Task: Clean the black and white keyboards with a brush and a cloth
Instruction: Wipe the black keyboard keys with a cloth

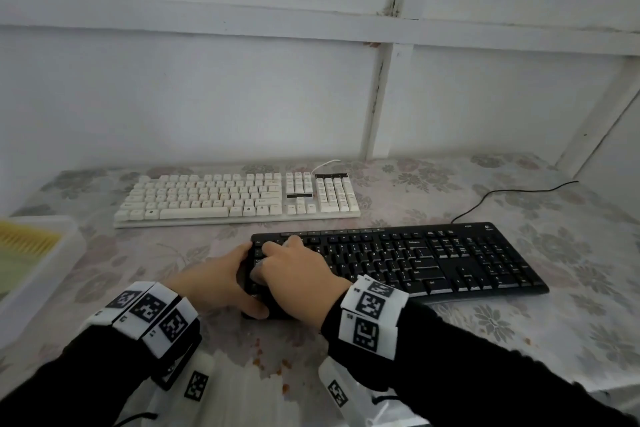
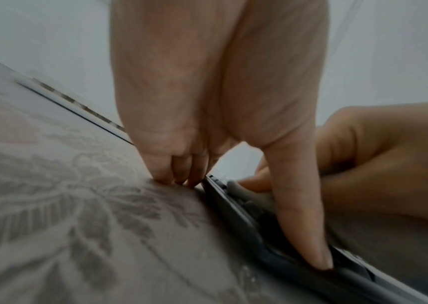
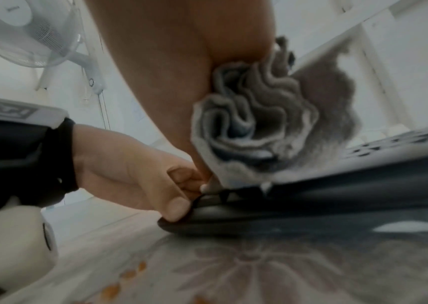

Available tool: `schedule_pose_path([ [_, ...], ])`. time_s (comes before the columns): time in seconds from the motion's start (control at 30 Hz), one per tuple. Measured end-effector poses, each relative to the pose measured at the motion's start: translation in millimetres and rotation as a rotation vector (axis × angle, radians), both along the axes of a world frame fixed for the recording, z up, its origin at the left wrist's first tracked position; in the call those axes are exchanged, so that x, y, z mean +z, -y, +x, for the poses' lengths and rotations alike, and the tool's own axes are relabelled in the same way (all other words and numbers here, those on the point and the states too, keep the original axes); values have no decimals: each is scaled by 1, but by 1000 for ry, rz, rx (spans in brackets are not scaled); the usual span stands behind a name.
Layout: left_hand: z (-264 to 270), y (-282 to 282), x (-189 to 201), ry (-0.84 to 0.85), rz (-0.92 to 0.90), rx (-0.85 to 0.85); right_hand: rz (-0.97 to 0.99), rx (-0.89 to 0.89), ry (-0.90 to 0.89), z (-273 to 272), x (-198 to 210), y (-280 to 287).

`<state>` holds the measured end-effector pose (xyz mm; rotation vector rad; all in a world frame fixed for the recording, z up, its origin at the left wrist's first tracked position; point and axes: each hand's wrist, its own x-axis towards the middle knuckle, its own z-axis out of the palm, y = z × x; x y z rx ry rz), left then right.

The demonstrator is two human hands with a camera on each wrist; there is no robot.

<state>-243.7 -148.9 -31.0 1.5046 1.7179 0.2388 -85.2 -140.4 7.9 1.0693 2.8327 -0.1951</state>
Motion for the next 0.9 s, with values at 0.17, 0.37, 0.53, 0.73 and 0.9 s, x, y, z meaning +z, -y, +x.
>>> schedule_pose_path([
  [0.17, -2, 1, 0, 35, -29, 18, 28, -2, 33, 27, 3, -1],
  [0.37, -5, 1, -2, 46, -47, -4, 18, -82, 90, 56, 10, -10],
  [0.53, -7, 1, -3, 41, -54, -5, 21, -141, 104, 76, 12, -13],
  [0.73, -8, 0, -5, 44, -49, -5, 48, -293, 169, 82, 22, -9],
  [0.9, -6, 1, -4, 14, -37, 1, 23, -159, 36, 39, 34, 0],
])
